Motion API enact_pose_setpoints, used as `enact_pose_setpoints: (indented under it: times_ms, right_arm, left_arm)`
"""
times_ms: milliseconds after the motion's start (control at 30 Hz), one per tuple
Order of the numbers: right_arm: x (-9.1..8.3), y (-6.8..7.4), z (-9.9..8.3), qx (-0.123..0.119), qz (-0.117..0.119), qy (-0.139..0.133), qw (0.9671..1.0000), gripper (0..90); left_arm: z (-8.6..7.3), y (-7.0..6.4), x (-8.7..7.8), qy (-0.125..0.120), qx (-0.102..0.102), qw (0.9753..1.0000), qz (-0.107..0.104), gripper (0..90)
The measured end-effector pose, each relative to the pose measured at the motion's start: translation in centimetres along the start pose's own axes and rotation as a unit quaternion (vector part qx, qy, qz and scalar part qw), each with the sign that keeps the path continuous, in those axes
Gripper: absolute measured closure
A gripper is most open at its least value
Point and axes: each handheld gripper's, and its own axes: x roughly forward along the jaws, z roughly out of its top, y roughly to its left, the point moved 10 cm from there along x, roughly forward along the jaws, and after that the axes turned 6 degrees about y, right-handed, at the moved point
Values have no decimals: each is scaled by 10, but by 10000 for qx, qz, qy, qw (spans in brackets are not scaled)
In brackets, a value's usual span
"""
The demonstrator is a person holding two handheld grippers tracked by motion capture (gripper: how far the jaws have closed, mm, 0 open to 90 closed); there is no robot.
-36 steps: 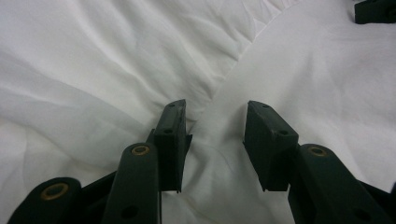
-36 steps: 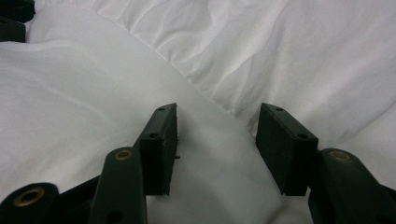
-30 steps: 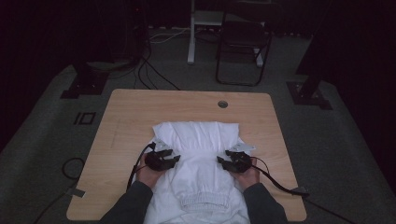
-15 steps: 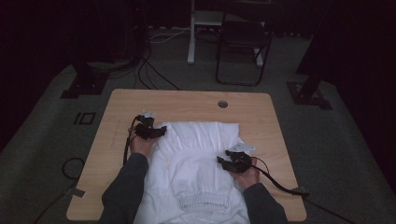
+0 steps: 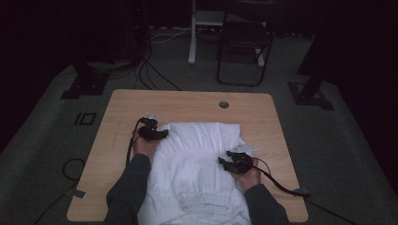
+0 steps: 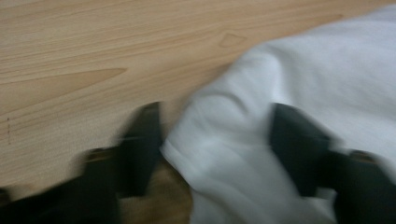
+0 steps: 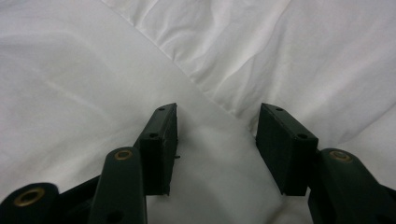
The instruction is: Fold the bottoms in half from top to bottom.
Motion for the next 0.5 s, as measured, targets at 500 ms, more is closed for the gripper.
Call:
enact_pose_setpoints:
  times_ms: [500]
  right_arm:
    - [-29, -68, 58, 685, -267, -356, 9967, 415]
  left_arm:
    - [-3, -5, -2, -2, -126, 9994, -308, 765]
